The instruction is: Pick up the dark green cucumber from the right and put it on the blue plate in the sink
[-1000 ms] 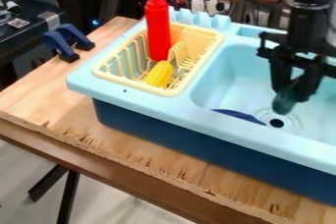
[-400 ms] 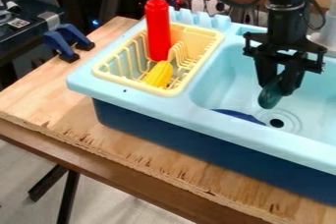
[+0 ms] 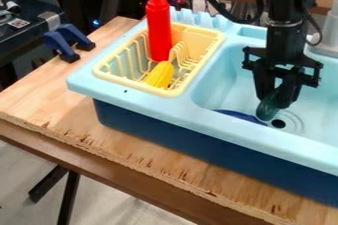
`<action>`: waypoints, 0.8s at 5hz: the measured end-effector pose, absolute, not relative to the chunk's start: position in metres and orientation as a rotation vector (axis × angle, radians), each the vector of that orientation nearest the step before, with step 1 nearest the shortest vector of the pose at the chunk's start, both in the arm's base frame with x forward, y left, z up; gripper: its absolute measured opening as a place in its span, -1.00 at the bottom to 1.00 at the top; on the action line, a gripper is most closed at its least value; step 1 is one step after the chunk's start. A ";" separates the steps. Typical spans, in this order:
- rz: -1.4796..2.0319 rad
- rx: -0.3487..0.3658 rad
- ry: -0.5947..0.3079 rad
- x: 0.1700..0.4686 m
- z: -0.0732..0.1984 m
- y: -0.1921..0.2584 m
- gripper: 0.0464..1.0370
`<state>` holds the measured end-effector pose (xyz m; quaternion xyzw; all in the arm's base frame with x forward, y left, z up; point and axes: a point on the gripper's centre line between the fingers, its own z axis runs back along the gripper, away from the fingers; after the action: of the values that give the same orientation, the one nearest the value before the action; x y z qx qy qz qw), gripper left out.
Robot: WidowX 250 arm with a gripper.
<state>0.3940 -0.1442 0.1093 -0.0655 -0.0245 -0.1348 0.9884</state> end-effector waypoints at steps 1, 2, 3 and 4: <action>-0.272 -0.133 -0.071 0.399 0.108 -0.140 -0.05; -0.279 -0.134 -0.081 0.401 0.108 -0.139 0.59; -0.276 -0.134 -0.092 0.403 0.109 -0.139 0.96; -0.277 -0.116 -0.095 0.402 0.107 -0.140 0.95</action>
<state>0.4020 -0.1403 0.1074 -0.0576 -0.0471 -0.1378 0.9877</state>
